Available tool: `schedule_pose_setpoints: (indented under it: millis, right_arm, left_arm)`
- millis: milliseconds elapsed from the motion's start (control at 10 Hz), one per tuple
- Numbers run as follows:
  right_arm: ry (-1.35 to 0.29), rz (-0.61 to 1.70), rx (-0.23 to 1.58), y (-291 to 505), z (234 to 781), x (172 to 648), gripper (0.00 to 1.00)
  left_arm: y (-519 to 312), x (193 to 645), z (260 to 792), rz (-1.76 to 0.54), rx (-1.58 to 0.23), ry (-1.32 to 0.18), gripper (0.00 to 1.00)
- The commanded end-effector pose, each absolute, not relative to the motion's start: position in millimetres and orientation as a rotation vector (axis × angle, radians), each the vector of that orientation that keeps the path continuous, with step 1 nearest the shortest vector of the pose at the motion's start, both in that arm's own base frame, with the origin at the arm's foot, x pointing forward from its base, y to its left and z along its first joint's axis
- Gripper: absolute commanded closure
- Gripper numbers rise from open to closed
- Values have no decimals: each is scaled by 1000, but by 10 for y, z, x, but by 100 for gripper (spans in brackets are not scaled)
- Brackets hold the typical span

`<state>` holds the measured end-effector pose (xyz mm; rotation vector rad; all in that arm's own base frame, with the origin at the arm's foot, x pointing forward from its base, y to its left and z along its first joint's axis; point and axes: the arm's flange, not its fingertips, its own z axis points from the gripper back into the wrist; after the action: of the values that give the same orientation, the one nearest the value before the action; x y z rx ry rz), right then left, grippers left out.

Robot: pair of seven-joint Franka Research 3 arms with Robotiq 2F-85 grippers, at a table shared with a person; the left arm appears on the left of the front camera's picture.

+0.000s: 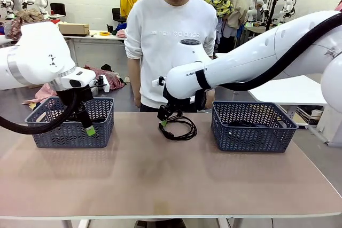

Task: Organize the cables according to human instructions.
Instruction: Pick up a bundle of cables and place it in the basket indicated by the human.

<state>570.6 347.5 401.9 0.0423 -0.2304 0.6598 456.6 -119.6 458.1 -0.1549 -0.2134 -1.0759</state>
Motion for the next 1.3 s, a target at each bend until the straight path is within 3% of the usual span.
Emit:
schedule_pose_setpoints:
  millis: [0, 1200]
  right_arm:
    - [-237, 660, 42, 3460, 4021, 5677, 0]
    - [-215, 460, 4, 3820, 3451, 6123, 0]
  left_arm:
    - [-1157, 4560, 4589, -1077, -154, -206, 0]
    - [-1157, 4560, 4589, -1077, -154, -206, 0]
